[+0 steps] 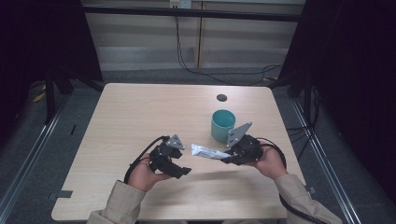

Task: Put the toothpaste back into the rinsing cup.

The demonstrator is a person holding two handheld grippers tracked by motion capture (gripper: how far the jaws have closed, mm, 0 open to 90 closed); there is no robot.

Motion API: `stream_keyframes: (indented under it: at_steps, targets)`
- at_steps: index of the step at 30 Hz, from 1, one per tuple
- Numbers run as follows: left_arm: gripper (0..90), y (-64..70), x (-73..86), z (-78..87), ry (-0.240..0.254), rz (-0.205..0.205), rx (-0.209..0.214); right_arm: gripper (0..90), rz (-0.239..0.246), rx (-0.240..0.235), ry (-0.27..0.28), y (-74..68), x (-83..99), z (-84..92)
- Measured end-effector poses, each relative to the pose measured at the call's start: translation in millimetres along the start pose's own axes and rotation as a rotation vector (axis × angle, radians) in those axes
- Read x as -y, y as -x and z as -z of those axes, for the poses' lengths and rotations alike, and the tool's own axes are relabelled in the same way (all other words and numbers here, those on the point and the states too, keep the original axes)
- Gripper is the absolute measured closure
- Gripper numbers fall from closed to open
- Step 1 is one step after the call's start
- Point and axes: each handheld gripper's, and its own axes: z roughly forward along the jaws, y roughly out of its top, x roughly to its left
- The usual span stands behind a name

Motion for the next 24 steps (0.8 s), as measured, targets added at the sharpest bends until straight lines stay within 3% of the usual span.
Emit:
stream_keyframes:
  at_steps: [9,13,18,24]
  targets:
    - [33.2,5.2,-18.1,9.3,0.041,-0.017,0.022,74.8,0.030,-0.012,-0.029,-3.3,-6.0,-6.6]
    - [37.6,6.5,-27.0,8.5,0.017,-0.038,0.033,74.8,0.037,-0.012,-0.026,-4.1,-7.9,-8.2]
    - [44.5,7.9,-29.7,4.4,-0.001,-0.027,0.045,74.7,0.039,-0.016,-0.021,-4.7,-8.0,-7.9]
    - [45.8,6.6,-32.3,4.3,-0.005,-0.005,0.061,74.7,0.046,-0.009,-0.022,-5.4,-7.9,-6.4]
